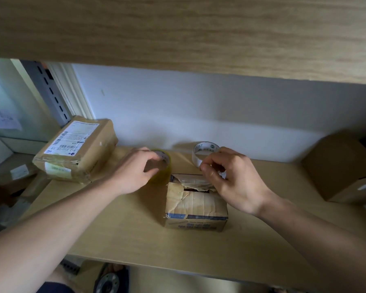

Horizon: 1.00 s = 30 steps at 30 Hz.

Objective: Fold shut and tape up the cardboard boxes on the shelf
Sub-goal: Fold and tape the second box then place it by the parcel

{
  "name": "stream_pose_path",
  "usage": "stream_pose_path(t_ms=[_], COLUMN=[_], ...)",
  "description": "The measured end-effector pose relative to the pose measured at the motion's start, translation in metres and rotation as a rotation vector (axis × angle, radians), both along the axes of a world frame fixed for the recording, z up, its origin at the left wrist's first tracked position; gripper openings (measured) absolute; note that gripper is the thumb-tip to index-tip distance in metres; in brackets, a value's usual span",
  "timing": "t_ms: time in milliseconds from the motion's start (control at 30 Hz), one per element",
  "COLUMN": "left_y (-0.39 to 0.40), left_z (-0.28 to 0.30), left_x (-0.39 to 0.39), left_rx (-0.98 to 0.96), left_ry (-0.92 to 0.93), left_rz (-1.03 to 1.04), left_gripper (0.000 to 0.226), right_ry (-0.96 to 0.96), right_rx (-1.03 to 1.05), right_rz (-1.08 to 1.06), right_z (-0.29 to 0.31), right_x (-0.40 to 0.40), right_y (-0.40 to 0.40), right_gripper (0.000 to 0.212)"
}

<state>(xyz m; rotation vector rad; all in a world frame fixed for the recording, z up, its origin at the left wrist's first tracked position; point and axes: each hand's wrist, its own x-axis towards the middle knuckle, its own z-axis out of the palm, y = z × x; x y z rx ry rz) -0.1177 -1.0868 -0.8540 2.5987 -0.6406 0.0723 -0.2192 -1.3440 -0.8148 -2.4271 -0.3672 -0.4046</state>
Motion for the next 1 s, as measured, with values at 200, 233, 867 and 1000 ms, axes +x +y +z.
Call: stream_pose_path(t_ms=[200,233,867,1000], left_y=[0.006,0.007,-0.007,-0.013], left_z=[-0.003,-0.005,0.051,0.055], left_x=[0.004,0.004,-0.039,-0.046], left_rx=[0.020,0.063,-0.911,-1.079], left_ry=[0.098,0.108,0.425,0.571], left_rz=[-0.035,-0.054,-0.342,-0.333], left_gripper=[0.018,0.018,0.029,0.023], right_ry=[0.028,0.030,0.063,0.143], right_rx=[-0.010,-0.009,0.216,0.427], right_rz=[0.015,0.019,-0.052,0.022], right_z=[0.000,0.000,0.006,0.014], right_x=[0.002,0.002,0.007,0.004], right_y=[-0.002,-0.003,0.000,0.003], right_gripper=[0.017,0.017,0.055,0.065])
